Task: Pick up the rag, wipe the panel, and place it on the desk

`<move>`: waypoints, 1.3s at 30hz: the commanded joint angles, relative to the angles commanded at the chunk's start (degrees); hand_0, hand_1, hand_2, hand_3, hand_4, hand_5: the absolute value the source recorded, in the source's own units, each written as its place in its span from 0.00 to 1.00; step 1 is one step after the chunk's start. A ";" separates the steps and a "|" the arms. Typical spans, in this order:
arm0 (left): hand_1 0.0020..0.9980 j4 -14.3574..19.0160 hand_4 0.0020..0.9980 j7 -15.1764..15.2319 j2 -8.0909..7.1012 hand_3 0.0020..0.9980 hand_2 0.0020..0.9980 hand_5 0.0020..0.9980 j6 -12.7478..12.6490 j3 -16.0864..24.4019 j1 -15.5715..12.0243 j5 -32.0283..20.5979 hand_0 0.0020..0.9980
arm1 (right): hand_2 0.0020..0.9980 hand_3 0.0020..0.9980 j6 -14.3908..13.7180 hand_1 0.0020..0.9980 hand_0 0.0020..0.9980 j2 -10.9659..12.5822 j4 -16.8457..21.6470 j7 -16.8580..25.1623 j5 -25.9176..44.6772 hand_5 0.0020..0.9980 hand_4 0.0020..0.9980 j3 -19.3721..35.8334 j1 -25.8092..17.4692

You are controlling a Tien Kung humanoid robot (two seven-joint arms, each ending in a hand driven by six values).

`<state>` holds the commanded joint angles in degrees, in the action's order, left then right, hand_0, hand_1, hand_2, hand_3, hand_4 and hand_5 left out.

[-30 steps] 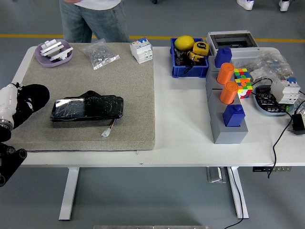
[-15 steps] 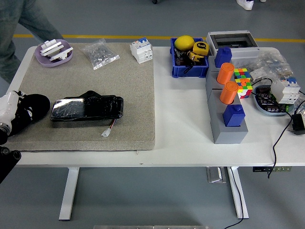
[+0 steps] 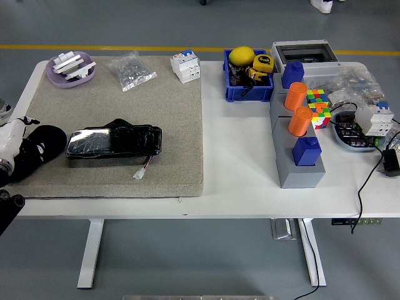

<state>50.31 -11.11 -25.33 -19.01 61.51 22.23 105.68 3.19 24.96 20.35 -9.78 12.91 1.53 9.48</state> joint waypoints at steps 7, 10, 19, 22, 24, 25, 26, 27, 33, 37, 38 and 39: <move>0.79 2.25 1.00 0.48 -1.21 0.79 0.87 0.39 2.08 1.77 -0.40 -0.07 0.71 | 0.71 0.67 -0.10 0.68 0.77 0.08 -0.21 -0.06 0.45 0.52 1.00 -0.41 0.05; 0.79 3.06 1.00 0.55 -1.70 0.79 0.87 0.45 2.77 2.25 -0.56 -0.09 0.72 | 0.71 0.67 -0.17 0.68 0.77 0.11 -0.22 -0.07 0.37 0.52 1.00 -0.39 0.08; 0.80 3.08 1.00 0.68 -2.66 0.79 0.87 0.44 3.73 3.04 -0.74 -0.03 0.72 | 0.71 0.67 -0.27 0.68 0.77 0.15 -0.23 -0.08 0.12 0.52 1.00 -0.50 0.09; 0.80 3.50 1.00 0.83 -3.19 0.79 0.87 0.42 4.16 3.10 -0.99 0.00 0.72 | 0.71 0.67 -0.34 0.68 0.77 0.26 -0.27 -0.11 -0.10 0.52 1.00 -0.65 0.11; 0.80 4.32 1.00 1.24 -3.60 0.79 0.87 0.42 4.33 3.35 -1.24 -0.16 0.72 | 0.71 0.67 -0.33 0.68 0.77 0.29 -0.34 -0.15 0.08 0.52 1.00 -0.87 0.05; 0.80 4.87 1.00 1.53 -3.81 0.79 0.87 0.42 4.41 3.59 -1.41 -0.61 0.72 | 0.71 0.67 -0.34 0.68 0.77 0.28 -0.37 -0.19 0.19 0.52 1.00 -0.99 0.02; 0.80 5.44 1.00 1.75 -3.98 0.79 0.87 0.42 4.55 3.84 -1.58 -1.01 0.72 | 0.71 0.67 -0.33 0.68 0.77 0.27 -0.40 -0.25 0.18 0.52 1.00 -1.06 -0.01; 0.79 6.07 1.00 1.97 -4.13 0.78 0.85 0.40 4.65 4.13 -1.78 -1.45 0.71 | 0.71 0.67 -0.33 0.68 0.77 0.25 -0.43 -0.32 0.09 0.51 1.00 -1.07 -0.05; 0.73 12.43 1.00 4.54 -4.73 0.78 0.78 0.41 5.54 8.37 -4.29 -9.14 0.61 | 0.71 0.66 -0.34 0.68 0.77 0.16 -0.55 -0.66 -0.40 0.51 1.00 -0.79 -0.26; 0.73 17.63 1.00 5.49 -4.84 0.78 0.78 0.41 9.90 11.95 -6.97 -16.96 0.61 | 0.71 0.66 -0.40 0.68 0.77 0.07 -0.65 -0.71 -0.43 0.51 1.00 -0.75 -0.37; 0.73 18.65 1.00 5.32 -4.80 0.78 0.78 0.41 11.12 12.56 -7.41 -19.10 0.61 | 0.71 0.66 -0.43 0.68 0.77 0.04 -0.67 -0.71 -0.41 0.51 1.00 -0.75 -0.39; 0.76 20.11 1.00 4.41 -4.70 0.79 0.80 0.41 13.19 13.72 -8.22 -21.71 0.64 | 0.71 0.66 -0.43 0.68 0.77 0.00 -0.66 -0.71 -0.48 0.51 1.00 -0.76 -0.42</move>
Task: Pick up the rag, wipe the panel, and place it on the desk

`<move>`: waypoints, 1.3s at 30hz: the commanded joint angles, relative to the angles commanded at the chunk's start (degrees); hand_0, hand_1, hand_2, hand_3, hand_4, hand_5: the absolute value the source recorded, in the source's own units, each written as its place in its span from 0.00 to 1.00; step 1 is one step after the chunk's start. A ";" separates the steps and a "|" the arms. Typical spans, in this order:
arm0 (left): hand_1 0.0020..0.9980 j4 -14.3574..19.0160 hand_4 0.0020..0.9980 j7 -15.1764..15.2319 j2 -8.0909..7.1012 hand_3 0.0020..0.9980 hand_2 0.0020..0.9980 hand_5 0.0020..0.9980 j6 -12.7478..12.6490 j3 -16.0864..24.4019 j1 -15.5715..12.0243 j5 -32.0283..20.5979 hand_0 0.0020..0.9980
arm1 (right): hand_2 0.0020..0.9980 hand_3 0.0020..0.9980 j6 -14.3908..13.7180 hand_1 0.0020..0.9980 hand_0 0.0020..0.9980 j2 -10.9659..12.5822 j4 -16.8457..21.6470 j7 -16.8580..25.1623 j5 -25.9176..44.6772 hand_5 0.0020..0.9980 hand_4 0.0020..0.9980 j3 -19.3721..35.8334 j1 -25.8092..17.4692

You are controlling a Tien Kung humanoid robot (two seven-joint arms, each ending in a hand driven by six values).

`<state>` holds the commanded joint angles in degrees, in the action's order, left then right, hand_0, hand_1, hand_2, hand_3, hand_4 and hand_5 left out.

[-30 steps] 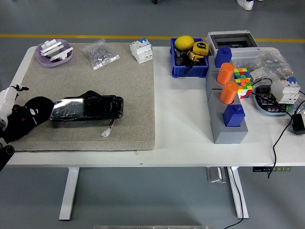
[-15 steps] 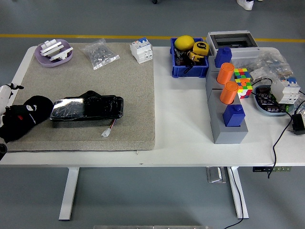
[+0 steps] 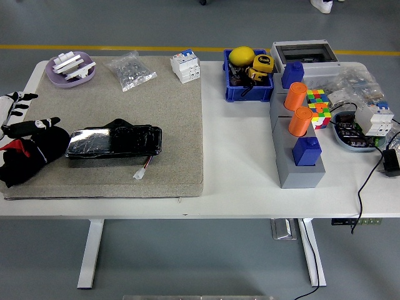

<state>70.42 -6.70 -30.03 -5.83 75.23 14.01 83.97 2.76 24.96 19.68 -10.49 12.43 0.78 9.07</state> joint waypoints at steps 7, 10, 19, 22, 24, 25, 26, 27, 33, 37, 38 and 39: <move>0.83 4.01 1.00 -5.82 -0.82 0.86 0.88 0.55 12.62 4.47 -2.30 -9.75 0.73 | 0.71 0.66 -0.06 0.68 0.77 -0.12 -0.03 -0.10 -0.44 0.51 1.00 0.13 0.01; 0.83 4.04 1.00 -4.74 -0.87 0.86 0.88 0.55 12.93 6.11 -2.92 -11.96 0.73 | 0.71 0.66 -0.10 0.68 0.77 -0.11 -0.05 -0.10 -0.53 0.51 1.00 0.14 0.02; 0.82 4.22 1.00 -0.97 -0.83 0.81 0.83 0.48 10.13 8.58 -3.33 -14.01 0.74 | 0.71 0.66 -0.04 0.68 0.77 -0.35 -0.10 0.03 0.00 0.51 1.00 -0.08 -0.25; 0.82 4.27 1.00 0.34 -0.94 0.81 0.83 0.48 8.85 9.22 -2.90 -10.82 0.74 | 0.71 0.66 -0.02 0.68 0.77 -0.43 -0.12 0.23 0.45 0.51 1.00 -0.29 -0.23; 0.82 3.97 1.00 1.14 -1.01 0.81 0.83 0.48 8.53 9.45 -2.71 -10.06 0.74 | 0.71 0.66 -0.01 0.68 0.77 -0.48 -0.13 0.28 0.58 0.51 1.00 -0.32 -0.17; 0.81 3.93 1.00 1.87 -1.01 0.80 0.81 0.45 8.13 9.77 -2.63 -8.90 0.74 | 0.71 0.66 -0.01 0.68 0.77 -0.50 -0.12 0.33 0.56 0.51 1.00 -0.30 -0.13; 0.81 3.98 1.00 2.66 -1.01 0.80 0.81 0.45 7.73 9.99 -2.58 -7.69 0.74 | 0.71 0.66 -0.03 0.68 0.77 -0.52 -0.12 0.39 0.56 0.51 1.00 -0.24 -0.12; 0.81 4.00 1.00 3.48 -0.99 0.80 0.81 0.45 7.34 10.13 -2.54 -6.81 0.74 | 0.71 0.66 -0.05 0.68 0.77 -0.54 -0.12 0.42 0.57 0.51 1.00 -0.18 -0.13; 0.78 2.87 1.00 12.46 -0.33 0.76 0.77 0.48 5.19 11.12 -2.18 -8.15 0.72 | 0.71 0.66 -0.02 0.68 0.77 -0.55 -0.18 0.39 0.67 0.51 1.00 -0.13 -0.41; 0.75 2.24 1.00 16.82 0.92 0.74 0.74 0.50 6.81 11.35 -2.59 -16.61 0.68 | 0.71 0.66 0.00 0.68 0.77 -0.71 -0.22 0.40 0.73 0.51 1.00 -0.05 -0.50; 0.75 2.07 1.00 17.23 1.31 0.74 0.74 0.50 7.34 11.31 -2.79 -19.07 0.68 | 0.71 0.66 0.01 0.68 0.77 -0.77 -0.21 0.40 0.69 0.51 1.00 -0.01 -0.53; 0.75 1.94 1.00 17.52 1.64 0.74 0.74 0.50 7.76 11.27 -2.91 -21.30 0.68 | 0.71 0.66 0.03 0.68 0.77 -0.81 -0.21 0.41 0.66 0.51 1.00 0.05 -0.54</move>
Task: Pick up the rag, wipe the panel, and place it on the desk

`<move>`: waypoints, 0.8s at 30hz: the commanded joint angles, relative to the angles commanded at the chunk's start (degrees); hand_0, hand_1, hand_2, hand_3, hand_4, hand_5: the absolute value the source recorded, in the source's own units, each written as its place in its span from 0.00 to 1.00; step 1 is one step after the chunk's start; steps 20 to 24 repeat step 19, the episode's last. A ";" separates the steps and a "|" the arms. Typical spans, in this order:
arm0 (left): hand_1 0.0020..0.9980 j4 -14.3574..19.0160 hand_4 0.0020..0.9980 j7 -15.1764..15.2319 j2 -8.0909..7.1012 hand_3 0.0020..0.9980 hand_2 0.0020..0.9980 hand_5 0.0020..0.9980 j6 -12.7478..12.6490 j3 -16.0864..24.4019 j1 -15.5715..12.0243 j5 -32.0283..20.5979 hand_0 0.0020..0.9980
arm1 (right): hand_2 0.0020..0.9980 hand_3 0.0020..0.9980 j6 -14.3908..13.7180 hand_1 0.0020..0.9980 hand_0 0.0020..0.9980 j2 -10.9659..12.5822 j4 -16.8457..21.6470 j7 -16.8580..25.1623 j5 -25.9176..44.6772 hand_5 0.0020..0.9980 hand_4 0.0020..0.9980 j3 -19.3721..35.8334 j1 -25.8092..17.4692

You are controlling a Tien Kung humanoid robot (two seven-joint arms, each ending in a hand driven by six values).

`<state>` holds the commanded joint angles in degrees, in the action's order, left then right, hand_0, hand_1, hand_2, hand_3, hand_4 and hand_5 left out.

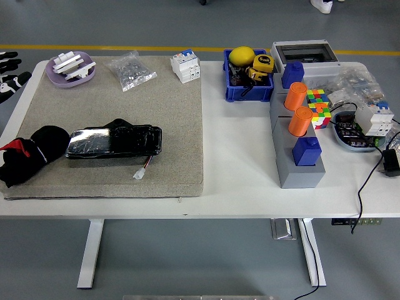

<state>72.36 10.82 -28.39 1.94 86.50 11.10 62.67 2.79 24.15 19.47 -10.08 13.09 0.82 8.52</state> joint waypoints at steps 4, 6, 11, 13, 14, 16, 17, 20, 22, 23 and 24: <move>0.73 -0.12 1.00 1.00 1.90 0.72 0.72 0.51 1.50 -0.04 -0.84 -9.47 0.66 | 0.71 0.67 0.03 0.68 0.77 -0.10 -0.02 0.00 0.07 0.51 1.00 0.08 -0.10; 0.73 -0.35 1.00 1.31 2.91 0.72 0.72 0.51 2.25 0.06 -1.10 -14.32 0.66 | 0.71 0.67 0.03 0.68 0.77 -0.11 -0.02 0.01 0.07 0.51 1.00 0.17 -0.15; 0.72 -1.54 1.00 1.71 4.28 0.71 0.71 0.51 4.17 -0.46 -1.61 -25.46 0.65 | 0.71 0.67 0.04 0.68 0.77 -0.19 -0.07 0.01 0.03 0.51 1.00 0.26 -0.21; 0.72 -1.70 1.00 2.00 5.30 0.71 0.71 0.51 4.50 -0.44 -1.96 -29.30 0.65 | 0.71 0.67 0.03 0.68 0.77 -0.24 -0.07 0.01 0.04 0.51 1.00 0.30 -0.26; 0.72 -1.48 1.00 2.26 6.13 0.71 0.71 0.51 4.47 -0.27 -2.21 -30.95 0.65 | 0.71 0.67 0.04 0.68 0.77 -0.27 -0.08 0.00 0.02 0.51 1.00 0.32 -0.28; 0.70 -0.74 1.00 2.93 7.77 0.67 0.69 0.51 3.69 0.19 -2.54 -30.87 0.61 | 0.71 0.67 0.01 0.68 0.77 -0.35 -0.11 0.01 0.04 0.52 1.00 0.37 -0.33; 0.70 -0.20 1.00 3.34 8.87 0.67 0.69 0.51 2.93 0.33 -2.71 -30.15 0.61 | 0.71 0.67 0.02 0.68 0.77 -0.39 -0.11 0.00 0.00 0.52 1.00 0.36 -0.36; 0.70 0.67 1.00 3.61 9.98 0.67 0.69 0.51 1.98 0.31 -2.90 -28.52 0.61 | 0.71 0.67 -0.01 0.68 0.77 -0.47 -0.09 0.02 -0.08 0.52 1.00 0.51 -0.40; 0.70 0.67 1.00 3.61 9.98 0.67 0.69 0.51 1.98 0.31 -2.90 -28.52 0.61 | 0.71 0.67 -0.01 0.68 0.77 -0.47 -0.09 0.02 -0.08 0.52 1.00 0.51 -0.40; 0.70 0.67 1.00 3.61 9.98 0.67 0.69 0.51 1.98 0.31 -2.90 -28.52 0.61 | 0.71 0.67 -0.01 0.68 0.77 -0.47 -0.09 0.02 -0.08 0.52 1.00 0.51 -0.40; 0.70 0.67 1.00 3.61 9.98 0.67 0.69 0.51 1.98 0.31 -2.90 -28.52 0.61 | 0.71 0.67 -0.01 0.68 0.77 -0.47 -0.09 0.02 -0.08 0.52 1.00 0.51 -0.40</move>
